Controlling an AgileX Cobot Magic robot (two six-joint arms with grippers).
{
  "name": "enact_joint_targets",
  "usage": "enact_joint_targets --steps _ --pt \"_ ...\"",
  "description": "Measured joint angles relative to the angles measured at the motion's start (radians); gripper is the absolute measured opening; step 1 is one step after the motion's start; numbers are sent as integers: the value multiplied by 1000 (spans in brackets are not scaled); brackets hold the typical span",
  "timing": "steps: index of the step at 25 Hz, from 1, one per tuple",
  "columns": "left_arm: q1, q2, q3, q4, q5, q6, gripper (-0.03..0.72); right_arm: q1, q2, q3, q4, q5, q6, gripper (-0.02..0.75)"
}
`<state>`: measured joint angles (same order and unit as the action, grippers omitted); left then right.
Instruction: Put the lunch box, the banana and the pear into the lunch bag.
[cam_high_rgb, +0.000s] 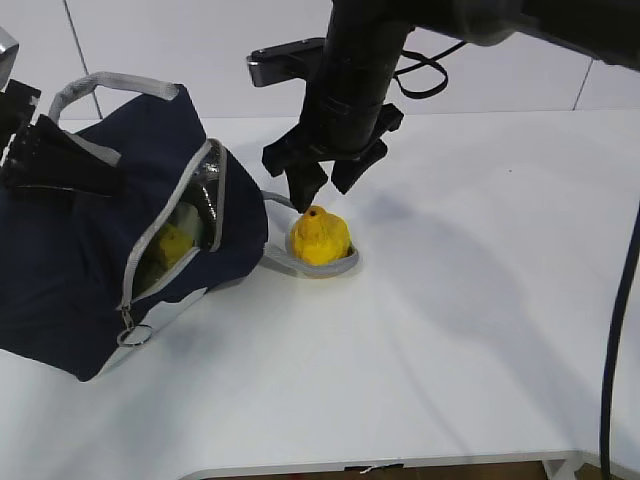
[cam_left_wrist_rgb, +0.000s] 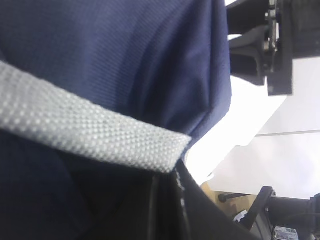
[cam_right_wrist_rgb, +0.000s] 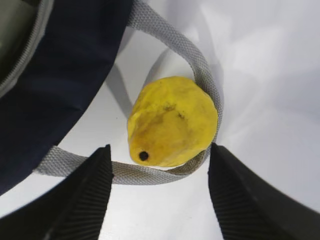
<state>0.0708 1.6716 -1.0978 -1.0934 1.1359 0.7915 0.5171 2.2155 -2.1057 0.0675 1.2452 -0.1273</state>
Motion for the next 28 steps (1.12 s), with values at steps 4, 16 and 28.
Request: enact_joint_targets --steps 4,16,28 --pt "0 0 -2 0 0 0 -9 0 22 0 0 -2 4 497" --pt "0 0 -4 5 0 0 -9 0 70 0 2 -4 6 497" --pt "0 0 -4 6 0 0 -9 0 72 0 16 -4 6 495"
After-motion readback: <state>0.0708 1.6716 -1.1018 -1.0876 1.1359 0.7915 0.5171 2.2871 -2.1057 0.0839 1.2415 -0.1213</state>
